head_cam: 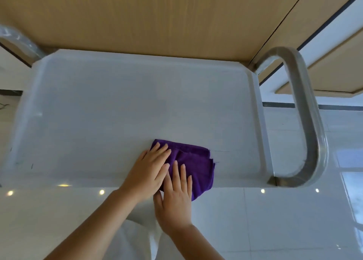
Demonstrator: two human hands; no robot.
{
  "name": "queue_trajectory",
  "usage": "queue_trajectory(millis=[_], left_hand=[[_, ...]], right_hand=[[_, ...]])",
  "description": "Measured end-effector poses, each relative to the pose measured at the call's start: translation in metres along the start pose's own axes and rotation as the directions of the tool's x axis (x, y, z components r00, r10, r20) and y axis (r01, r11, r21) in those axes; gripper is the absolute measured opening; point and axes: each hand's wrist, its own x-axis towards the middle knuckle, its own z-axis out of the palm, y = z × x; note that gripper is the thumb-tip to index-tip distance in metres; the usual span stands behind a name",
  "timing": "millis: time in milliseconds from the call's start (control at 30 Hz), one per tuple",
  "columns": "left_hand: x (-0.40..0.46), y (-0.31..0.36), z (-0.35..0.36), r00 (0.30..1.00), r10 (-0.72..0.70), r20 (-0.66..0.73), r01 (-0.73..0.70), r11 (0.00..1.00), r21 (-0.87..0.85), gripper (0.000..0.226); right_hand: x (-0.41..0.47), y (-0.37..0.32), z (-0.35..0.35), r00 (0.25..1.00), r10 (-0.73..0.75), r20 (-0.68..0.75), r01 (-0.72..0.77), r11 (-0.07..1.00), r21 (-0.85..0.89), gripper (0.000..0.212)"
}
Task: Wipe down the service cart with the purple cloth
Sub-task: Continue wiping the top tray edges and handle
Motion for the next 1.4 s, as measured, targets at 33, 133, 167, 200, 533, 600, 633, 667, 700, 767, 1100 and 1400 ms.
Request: queue_trajectory(millis=[33,133,167,200,533,600,633,667,700,767,1100,1400], left_hand=[[-0.01,-0.009,-0.002,0.999,-0.019,-0.035,0.019,1.0,-0.015,0.089],[-0.043,-0.036,-0.008,0.986,-0.109,-0.128,0.104,0.994,-0.042,0.086],[-0.053,-0.044,-0.011,0.979,-0.143,-0.146,0.137,0.989,-0.051,0.085],[-0.061,-0.052,-0.016,0.971,-0.175,-0.161,0.169,0.984,-0.051,0.084],[-0.137,-0.145,-0.053,0.895,-0.346,-0.283,0.348,0.936,-0.043,0.061],[-0.154,-0.161,-0.058,0.882,-0.374,-0.287,0.359,0.927,-0.106,0.067],[-0.162,-0.168,-0.061,0.877,-0.378,-0.298,0.357,0.926,-0.124,0.07],[-0.168,-0.175,-0.063,0.87,-0.382,-0.312,0.357,0.924,-0.136,0.071],[-0.174,-0.182,-0.065,0.865,-0.388,-0.319,0.359,0.922,-0.148,0.072],[-0.182,-0.193,-0.07,0.854,-0.405,-0.326,0.361,0.913,-0.188,0.074],[-0.231,-0.22,-0.079,0.623,-0.629,-0.465,0.304,0.743,-0.597,0.067],[-0.229,-0.251,-0.126,0.553,-0.786,-0.275,0.047,0.36,-0.932,0.054]], right_hand=[[0.0,-0.008,0.004,1.0,-0.023,0.01,0.024,1.0,-0.011,0.058],[-0.004,-0.036,0.018,0.992,-0.112,0.054,0.114,0.993,-0.031,0.057],[-0.005,-0.047,0.023,0.988,-0.142,0.065,0.145,0.989,-0.033,0.057],[-0.006,-0.057,0.028,0.982,-0.172,0.073,0.175,0.984,-0.041,0.056],[-0.004,-0.162,0.077,0.913,-0.394,0.11,0.406,0.905,-0.129,0.056],[-0.006,-0.182,0.087,0.906,-0.414,0.09,0.422,0.901,-0.099,0.064],[-0.006,-0.191,0.092,0.903,-0.422,0.078,0.428,0.9,-0.087,0.062],[-0.006,-0.201,0.095,0.904,-0.421,0.07,0.426,0.902,-0.075,0.059],[-0.006,-0.21,0.099,0.907,-0.416,0.064,0.42,0.905,-0.068,0.056],[-0.005,-0.228,0.105,0.912,-0.406,0.064,0.41,0.91,-0.061,0.052],[-0.005,-0.302,0.106,0.972,-0.167,0.164,0.046,0.822,0.568,0.05],[-0.006,-0.369,0.099,0.88,-0.442,0.173,0.136,0.585,0.8,0.057]])
